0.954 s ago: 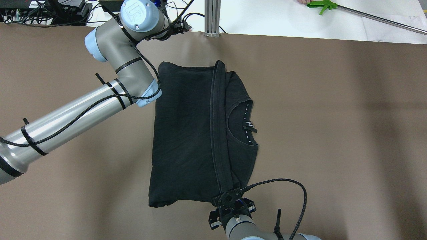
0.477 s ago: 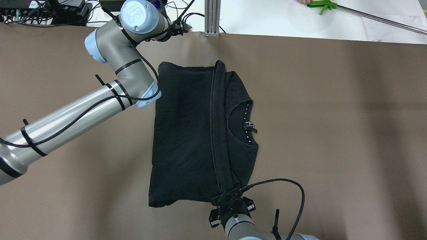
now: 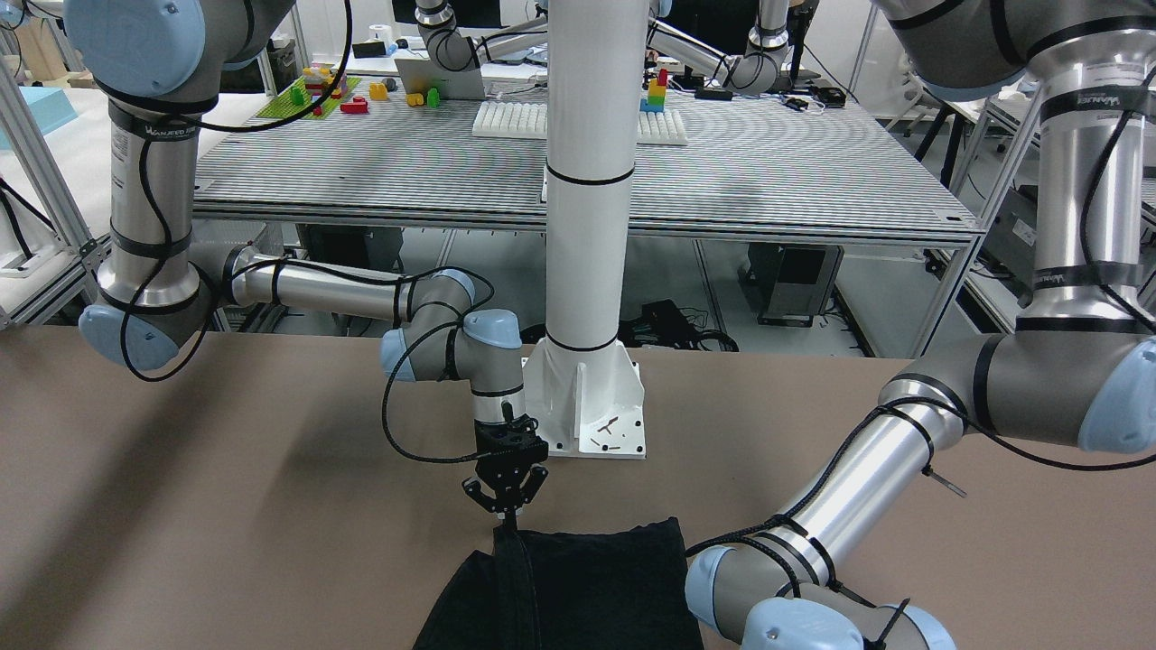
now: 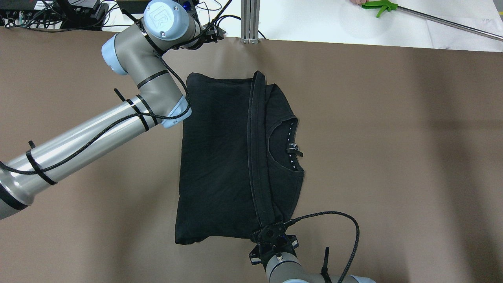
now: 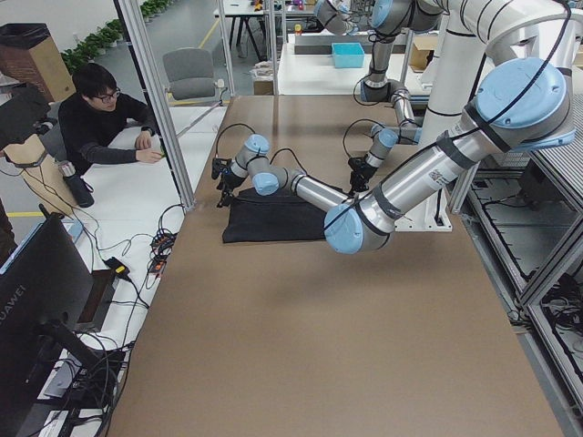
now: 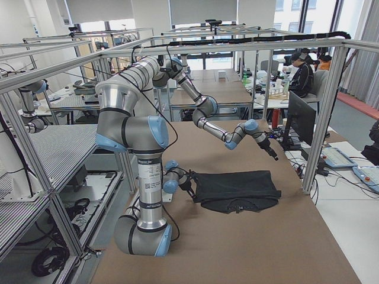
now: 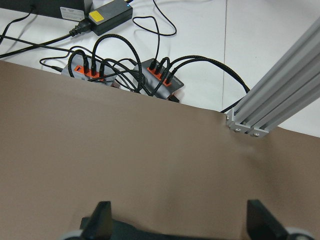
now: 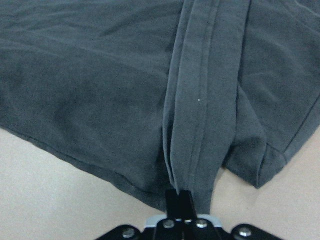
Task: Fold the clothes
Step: 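Grasp the shirt's near edge with the right gripper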
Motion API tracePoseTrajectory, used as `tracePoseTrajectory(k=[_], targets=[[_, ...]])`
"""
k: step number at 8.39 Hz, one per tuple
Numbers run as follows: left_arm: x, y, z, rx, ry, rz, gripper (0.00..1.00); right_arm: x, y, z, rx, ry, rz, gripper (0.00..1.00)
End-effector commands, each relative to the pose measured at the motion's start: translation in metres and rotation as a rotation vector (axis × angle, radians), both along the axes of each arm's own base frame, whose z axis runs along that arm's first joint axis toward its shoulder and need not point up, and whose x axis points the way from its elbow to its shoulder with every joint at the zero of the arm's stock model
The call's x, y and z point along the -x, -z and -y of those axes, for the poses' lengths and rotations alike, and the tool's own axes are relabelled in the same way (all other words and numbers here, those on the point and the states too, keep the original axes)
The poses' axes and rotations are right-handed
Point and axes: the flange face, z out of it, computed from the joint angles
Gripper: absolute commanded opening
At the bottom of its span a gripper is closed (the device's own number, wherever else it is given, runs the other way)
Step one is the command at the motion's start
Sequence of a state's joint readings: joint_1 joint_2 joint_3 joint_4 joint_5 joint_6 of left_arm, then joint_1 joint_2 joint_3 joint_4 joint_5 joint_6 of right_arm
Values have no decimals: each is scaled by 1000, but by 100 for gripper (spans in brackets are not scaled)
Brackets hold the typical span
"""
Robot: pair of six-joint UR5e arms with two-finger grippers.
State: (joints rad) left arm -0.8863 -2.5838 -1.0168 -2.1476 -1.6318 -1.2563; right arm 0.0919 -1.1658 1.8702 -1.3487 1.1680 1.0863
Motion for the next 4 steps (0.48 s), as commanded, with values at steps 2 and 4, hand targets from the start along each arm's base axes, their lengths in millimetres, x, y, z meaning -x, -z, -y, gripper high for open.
tracePoseTrajectory(k=[2,4], targets=[[-1,5,-1,-4,-3,-4,95,-21,17,6,-9,-6,41,0],[-1,5,-1,-4,-3,-4,95,-46,9,28,13,-20,40,0]])
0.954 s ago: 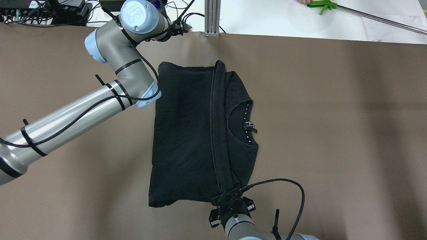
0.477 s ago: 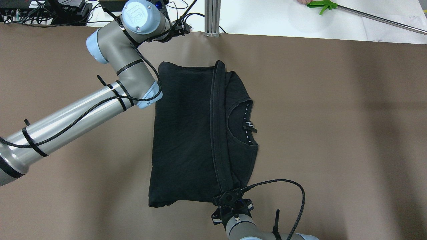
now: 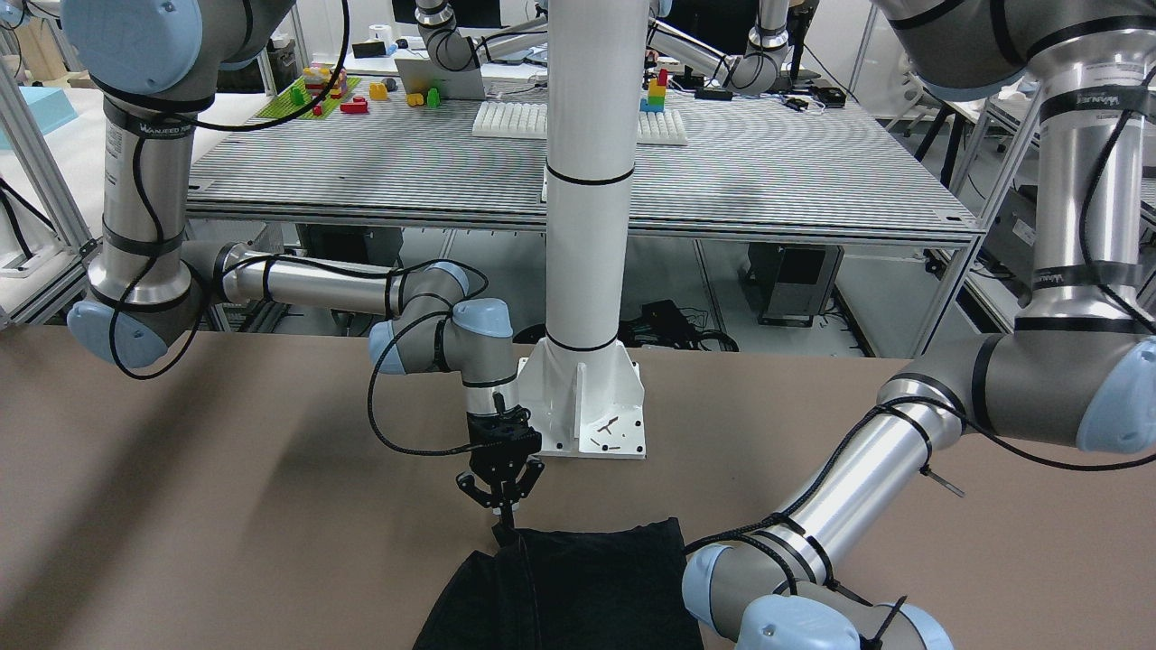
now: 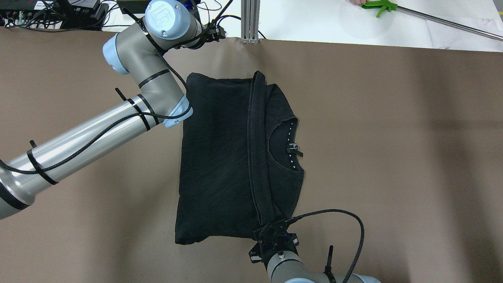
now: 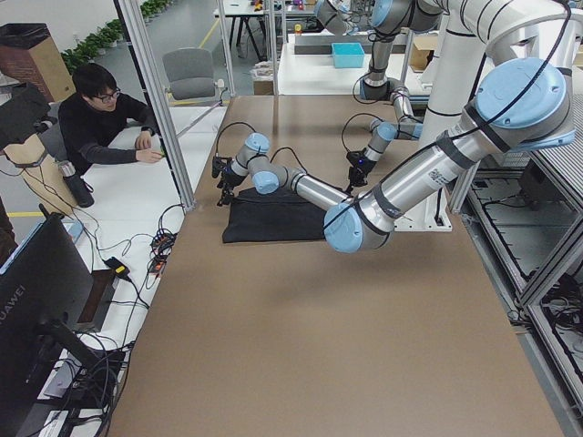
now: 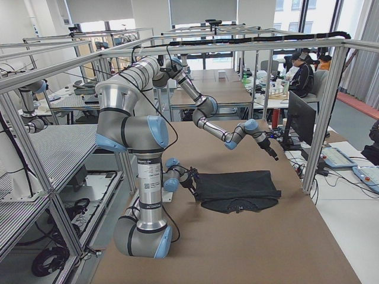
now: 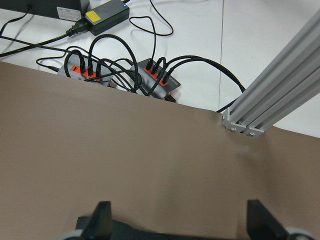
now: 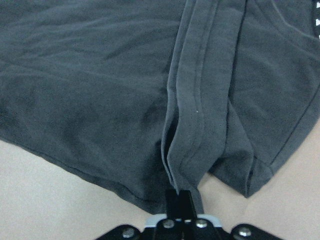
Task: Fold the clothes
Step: 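Grasp the shirt's near edge with the right gripper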
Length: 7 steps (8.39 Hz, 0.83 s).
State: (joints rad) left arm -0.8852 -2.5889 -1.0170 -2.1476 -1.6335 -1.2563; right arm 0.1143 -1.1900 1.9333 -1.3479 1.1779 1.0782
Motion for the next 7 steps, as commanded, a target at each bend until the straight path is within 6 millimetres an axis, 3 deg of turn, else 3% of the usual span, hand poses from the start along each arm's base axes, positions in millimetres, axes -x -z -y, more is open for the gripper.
tracePoseTrajectory(k=[1,4,6,7], targets=[[0,1,0,-2,0,-1,95,-28,-6,33,47,-1,8,0],[1,6,-2,-10,1,-6,95,-41,-8,55,73,-14,13,0],[-1,6,-4,-10,-1,-5,95,-44,-6,54,80,-9,20,0],[-1,7,-4,-11,-1,-6,95,-55,-15,70,117,-19,23,0]])
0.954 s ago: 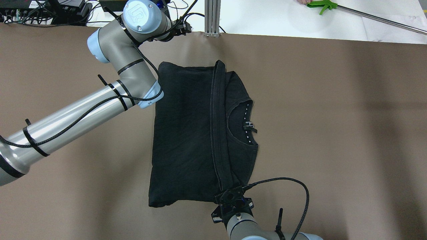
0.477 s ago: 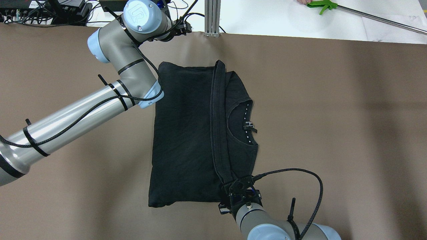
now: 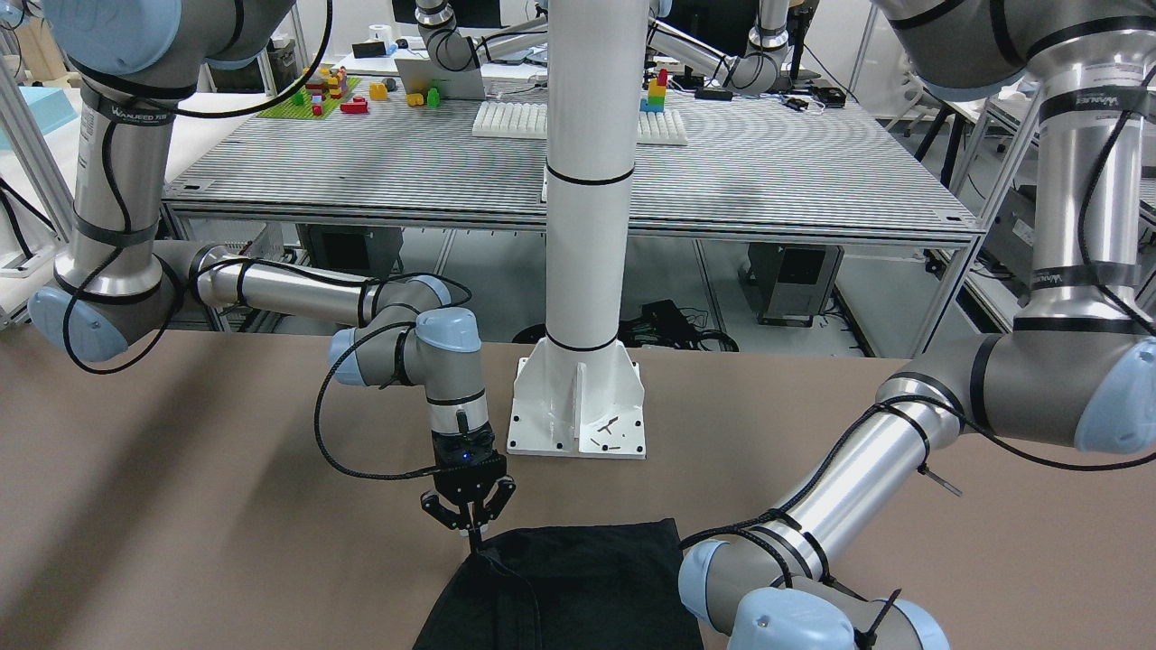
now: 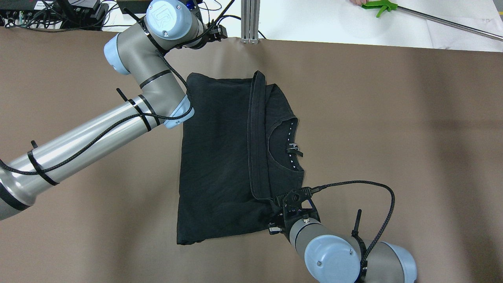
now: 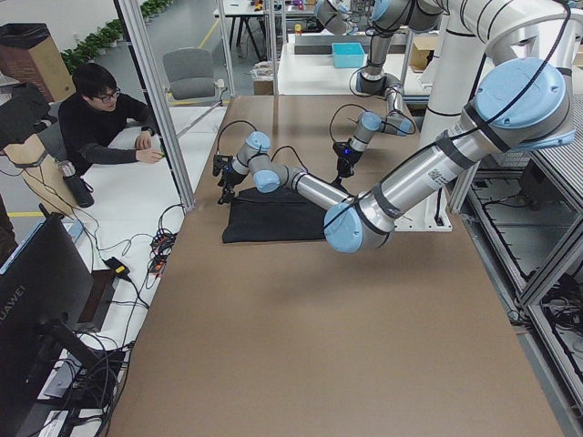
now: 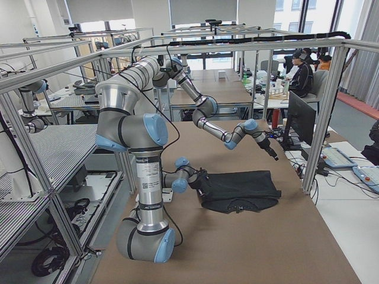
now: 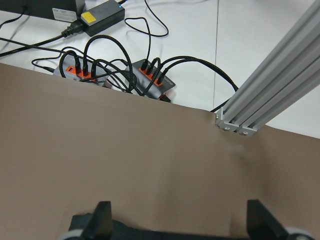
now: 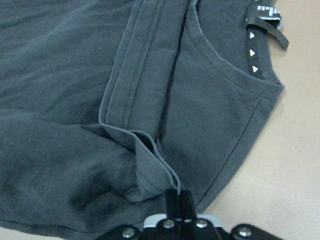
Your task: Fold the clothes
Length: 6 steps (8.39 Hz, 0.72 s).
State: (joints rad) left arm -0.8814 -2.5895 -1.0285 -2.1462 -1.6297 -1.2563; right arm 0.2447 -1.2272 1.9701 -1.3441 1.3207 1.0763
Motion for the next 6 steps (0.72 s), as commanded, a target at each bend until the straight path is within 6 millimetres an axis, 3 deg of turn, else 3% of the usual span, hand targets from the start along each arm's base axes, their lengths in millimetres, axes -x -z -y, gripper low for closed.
tracePoseTrajectory(k=[1,2,4,5,6], targets=[[0,1,-1,-4,0,-1,95,-38,-20,41,160,74,46,0],[0,1,-1,-4,0,-1,95,-66,-42,57,304,122,81,0],[3,1,-2,-15,-4,2,95,-111,-89,30,591,17,467,0],[4,1,-2,-31,-19,20,95,-123,-107,16,760,-12,694,0],[6,0,-1,-34,-20,24,95,-139,-131,-6,863,-19,799,0]])
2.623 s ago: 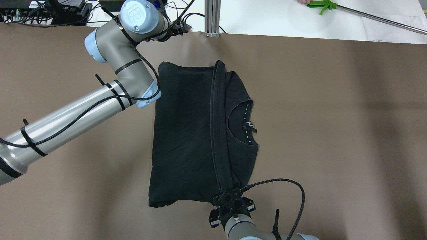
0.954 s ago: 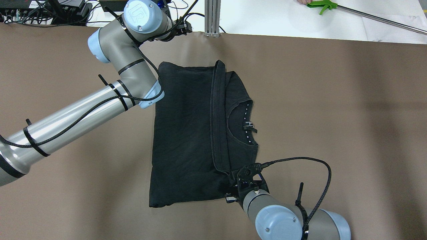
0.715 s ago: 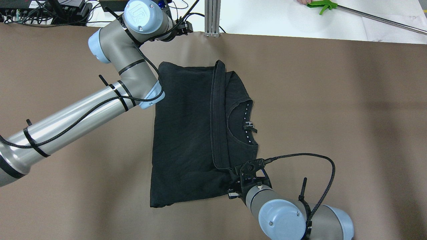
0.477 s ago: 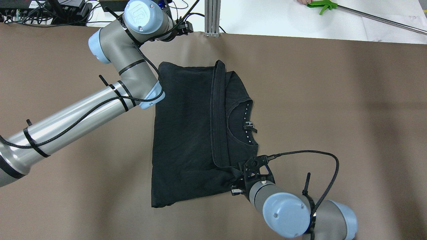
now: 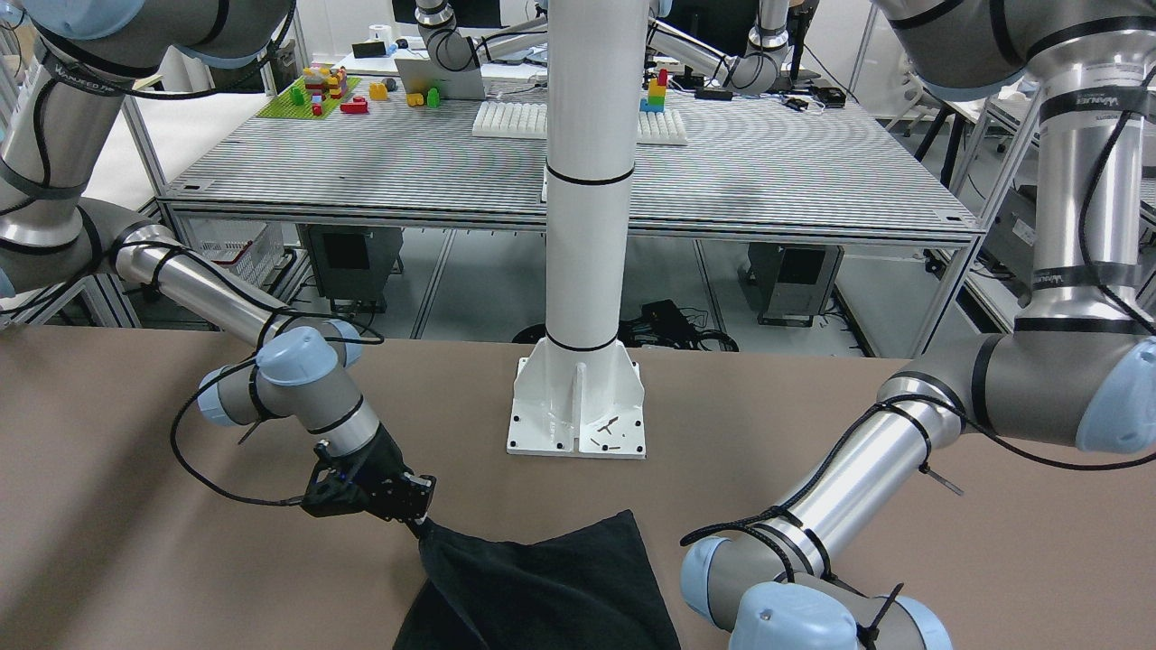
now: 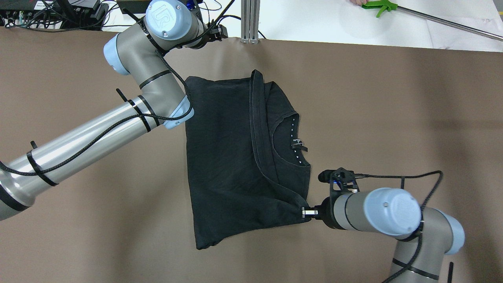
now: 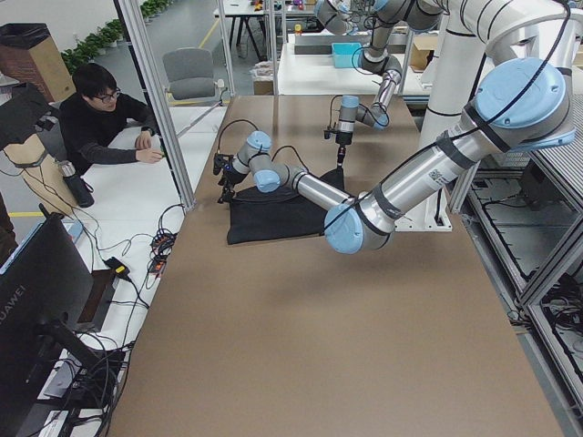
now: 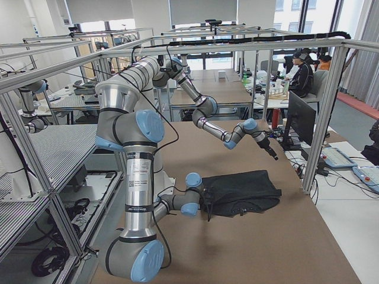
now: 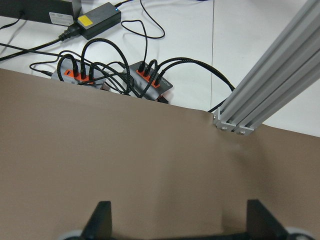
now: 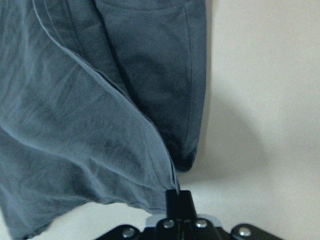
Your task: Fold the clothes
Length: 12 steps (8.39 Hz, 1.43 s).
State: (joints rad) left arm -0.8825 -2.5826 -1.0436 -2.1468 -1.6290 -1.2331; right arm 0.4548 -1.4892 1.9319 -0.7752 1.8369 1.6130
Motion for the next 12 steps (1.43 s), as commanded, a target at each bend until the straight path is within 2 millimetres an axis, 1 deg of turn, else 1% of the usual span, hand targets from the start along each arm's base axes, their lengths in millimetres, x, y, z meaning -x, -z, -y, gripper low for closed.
tracePoseTrajectory(k=[1,2,3,5,6,7,8,9,10,11,12], targets=[[3,-2,1,-12,-10,16,95,-56,-60,-45,284,-46,319,0],[2,-2,1,-12,-12,16,95,-58,-66,-45,264,-69,307,0],[4,-2,2,-12,-10,18,95,-54,-68,-47,196,-110,300,0],[8,-3,5,-16,-10,27,95,-50,-66,-48,185,-118,304,0],[15,-3,9,-18,-1,27,95,-48,-66,-48,175,-108,297,0],[16,-4,10,-18,0,29,95,-46,-66,-47,153,-98,290,2],[16,-5,10,-17,0,30,95,-43,-66,-45,131,-97,276,2],[16,-5,10,-16,-1,29,95,-39,-64,-41,126,-101,268,35],[16,-5,10,-16,-1,29,95,-37,-67,-35,95,-112,243,94],[15,-5,10,-15,-2,28,95,-35,-64,-20,15,-112,194,95],[15,-5,10,-15,-2,28,95,-34,-49,4,-44,-137,166,95]])
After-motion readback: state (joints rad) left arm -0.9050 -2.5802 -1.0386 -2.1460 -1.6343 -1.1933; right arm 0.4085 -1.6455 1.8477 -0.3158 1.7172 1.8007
